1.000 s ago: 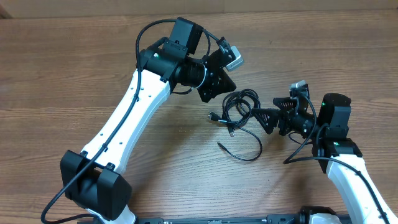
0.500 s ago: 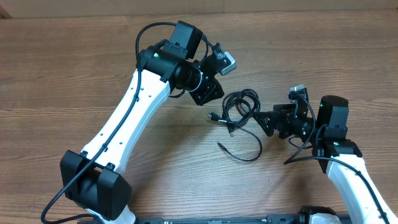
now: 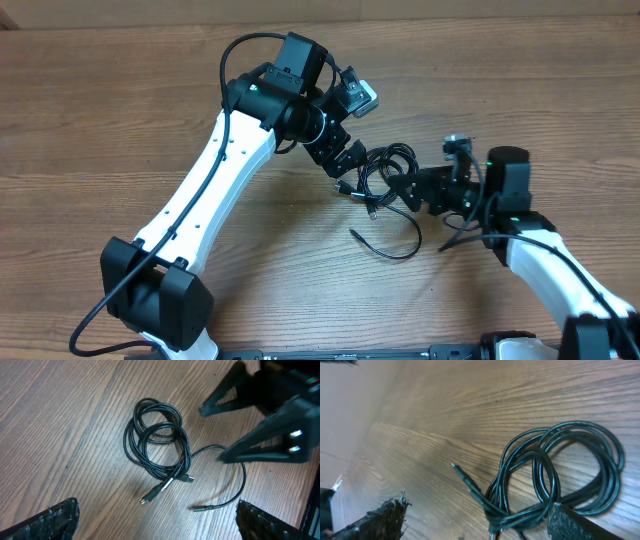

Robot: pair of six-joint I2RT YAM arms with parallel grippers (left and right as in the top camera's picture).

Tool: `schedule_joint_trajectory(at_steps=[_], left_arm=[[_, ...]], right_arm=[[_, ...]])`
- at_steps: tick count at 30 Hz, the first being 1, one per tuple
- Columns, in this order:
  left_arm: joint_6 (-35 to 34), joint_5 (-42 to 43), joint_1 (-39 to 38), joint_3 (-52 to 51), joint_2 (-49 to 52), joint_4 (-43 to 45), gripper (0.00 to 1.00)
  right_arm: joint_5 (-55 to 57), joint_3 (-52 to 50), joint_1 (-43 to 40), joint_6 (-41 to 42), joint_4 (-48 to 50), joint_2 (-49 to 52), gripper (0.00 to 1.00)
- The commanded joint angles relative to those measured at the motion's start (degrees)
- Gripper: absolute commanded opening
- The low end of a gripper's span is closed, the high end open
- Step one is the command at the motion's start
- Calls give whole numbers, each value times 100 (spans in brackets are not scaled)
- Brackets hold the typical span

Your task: Untangle cables

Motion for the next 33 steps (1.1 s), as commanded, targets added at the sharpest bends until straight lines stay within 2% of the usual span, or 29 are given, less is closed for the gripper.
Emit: schedule_joint_trajectory(at_steps=[1,6,17,33], left_arm=[[2,-26,9,74,83,15,100],[2,-26,9,74,83,15,100],[2,-26,9,74,83,17,100],[2,-26,9,74,83,15,100]], right_arm=[[520,50,203,39,387,483,89],[688,50,201,17,793,970,89],[756,55,313,-28,1152,1279,89],[640,55,492,39,1582,1919,80]])
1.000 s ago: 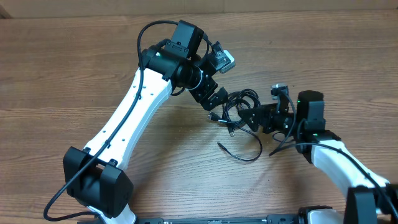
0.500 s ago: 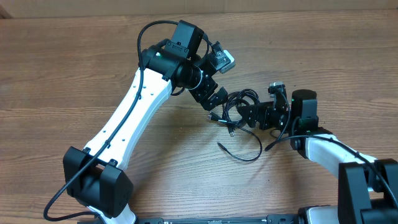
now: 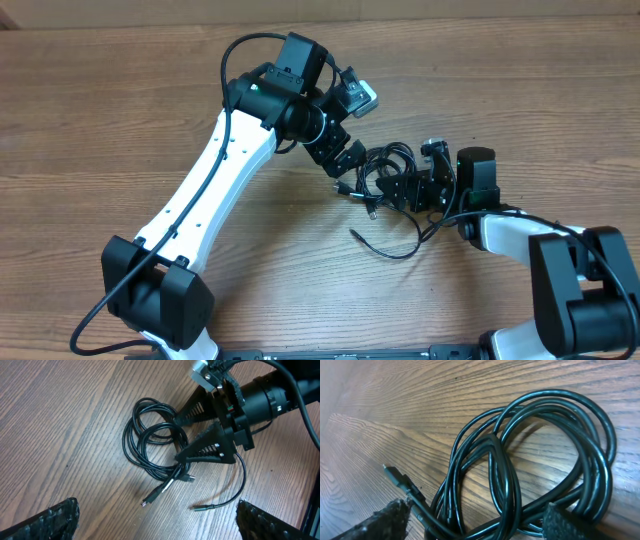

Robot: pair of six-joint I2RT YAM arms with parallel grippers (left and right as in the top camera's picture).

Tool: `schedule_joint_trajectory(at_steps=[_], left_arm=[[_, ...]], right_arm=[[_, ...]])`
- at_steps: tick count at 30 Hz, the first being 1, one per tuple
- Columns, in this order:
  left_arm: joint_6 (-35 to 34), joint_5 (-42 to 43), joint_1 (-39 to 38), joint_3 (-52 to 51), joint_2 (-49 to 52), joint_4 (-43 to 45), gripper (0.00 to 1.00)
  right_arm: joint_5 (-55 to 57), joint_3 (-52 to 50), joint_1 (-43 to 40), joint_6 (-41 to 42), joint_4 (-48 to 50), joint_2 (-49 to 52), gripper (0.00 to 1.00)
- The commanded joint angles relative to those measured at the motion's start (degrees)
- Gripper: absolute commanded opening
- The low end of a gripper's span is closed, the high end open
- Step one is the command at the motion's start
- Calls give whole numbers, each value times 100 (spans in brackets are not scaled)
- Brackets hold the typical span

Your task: Untangle cables

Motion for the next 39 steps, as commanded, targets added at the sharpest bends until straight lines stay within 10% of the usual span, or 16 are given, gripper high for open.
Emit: schedule_joint_trajectory(at_steps=[1,9,24,28,35,39], left_arm=[[2,-7,9,74,57,15,100],[2,-7,9,74,57,15,100],[2,-7,9,74,57,15,100],[2,-7,9,74,57,15,100],[2,-7,9,74,57,15,100],[2,-7,9,74,57,15,100]], right_arm=[[-81,55,76,24,96,98,80],[-74,55,76,17,144,155,59],[9,55,83,-46,203,492,59],[153,55,83,-44,234,616,49],[280,55,83,-39,273,621,4],[229,55,81,9,275,619,4]])
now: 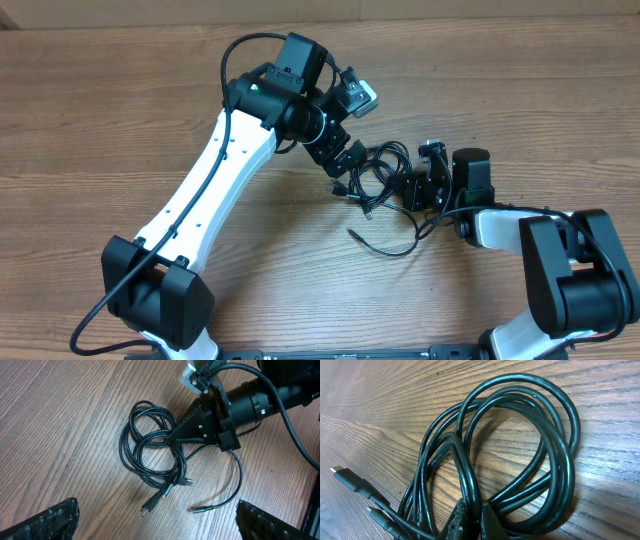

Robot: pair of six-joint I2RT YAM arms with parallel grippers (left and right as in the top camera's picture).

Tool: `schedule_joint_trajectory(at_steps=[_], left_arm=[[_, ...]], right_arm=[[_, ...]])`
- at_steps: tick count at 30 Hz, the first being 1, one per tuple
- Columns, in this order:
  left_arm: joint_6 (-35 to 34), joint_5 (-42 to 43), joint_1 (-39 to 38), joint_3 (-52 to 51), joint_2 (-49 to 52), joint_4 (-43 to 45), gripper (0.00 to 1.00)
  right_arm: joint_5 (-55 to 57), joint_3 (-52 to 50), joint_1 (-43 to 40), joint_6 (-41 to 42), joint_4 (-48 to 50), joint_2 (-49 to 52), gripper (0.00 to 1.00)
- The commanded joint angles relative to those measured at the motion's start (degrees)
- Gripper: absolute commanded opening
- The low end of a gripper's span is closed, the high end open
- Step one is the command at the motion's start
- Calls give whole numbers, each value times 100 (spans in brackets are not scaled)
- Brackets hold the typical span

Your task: Untangle cables

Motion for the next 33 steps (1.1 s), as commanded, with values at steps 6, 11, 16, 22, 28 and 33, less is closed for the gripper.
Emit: schedule_joint_trajectory(at_steps=[6,11,16,22,28,33], left_arm=[[2,-4,9,74,57,15,100],[2,-4,9,74,57,15,100],[2,-4,9,74,57,15,100],[2,-4,9,74,57,15,100],[2,-4,9,74,57,15,100],[2,-4,9,74,57,15,100]], right_arm=[[-774,11,-9,597,-24,-55,4],[-1937,11,-321,1298,-15,-761,4],[-2763,13,-767,2251,214,-1432,4],[-3676,13,-1320,4153,1534,-1775,4],[-3974,13,-1537,6218,3292,-1775,4],[-3991,13,-1565,7556,5112,-1775,4]])
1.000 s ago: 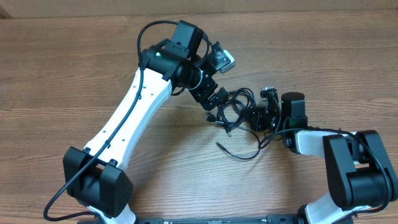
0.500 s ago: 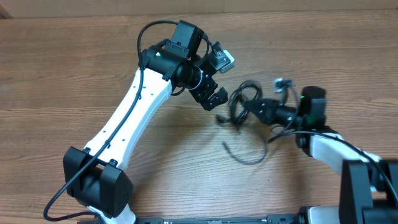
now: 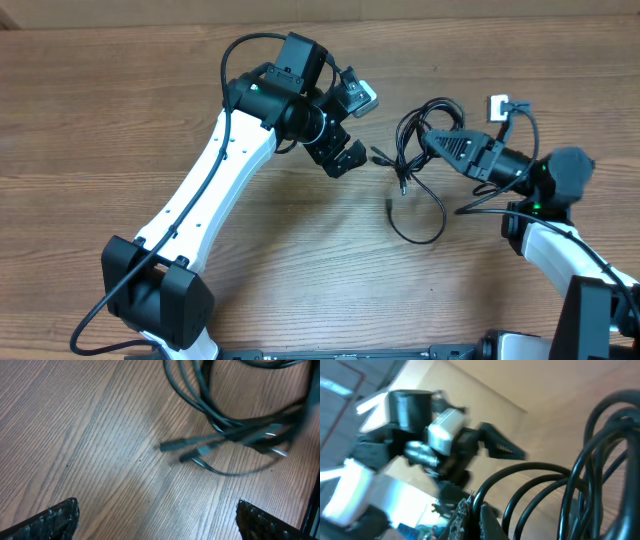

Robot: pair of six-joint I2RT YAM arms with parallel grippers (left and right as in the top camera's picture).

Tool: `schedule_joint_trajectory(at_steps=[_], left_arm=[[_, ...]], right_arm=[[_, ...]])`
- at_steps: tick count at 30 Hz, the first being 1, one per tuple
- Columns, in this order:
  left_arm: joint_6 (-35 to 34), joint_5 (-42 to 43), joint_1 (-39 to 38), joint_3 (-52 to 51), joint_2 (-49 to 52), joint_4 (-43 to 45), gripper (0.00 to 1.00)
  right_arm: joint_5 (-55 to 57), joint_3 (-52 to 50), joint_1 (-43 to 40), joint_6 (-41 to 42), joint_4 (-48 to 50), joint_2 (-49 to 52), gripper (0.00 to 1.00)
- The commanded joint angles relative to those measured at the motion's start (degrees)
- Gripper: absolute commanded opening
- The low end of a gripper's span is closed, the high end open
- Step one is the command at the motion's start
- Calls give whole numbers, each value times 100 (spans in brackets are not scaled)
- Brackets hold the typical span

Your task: Untangle cables

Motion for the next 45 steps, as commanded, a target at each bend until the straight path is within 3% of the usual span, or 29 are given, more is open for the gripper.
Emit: schedule_joint_trajectory(at_steps=[1,13,25,29,30,34,45], left_arm=[[4,-7,9,74,57,42,100],[-2,175,7,74,57,267,100],[-2,2129,-2,74,57,424,100],[-131,2166,-2,74,57,455,100],[-225,2164,-2,74,57,455,96],[-389,2164,-39,74,57,455,100],[-551,2022,-289,74,85,549,100]], right_arm=[[-146,50,-26,1504,782,-101,4],[-192,50,-26,2203,1147,-101,4],[-208,50,-26,2879,1405,-101,4],[-175,50,-26,3244,2127,-101,4],[-164,50,-26,3281,2199,-101,4],[-168,50,-24,3405,2293,-101,4],[-166,50,-24,3827,2542,-101,4]])
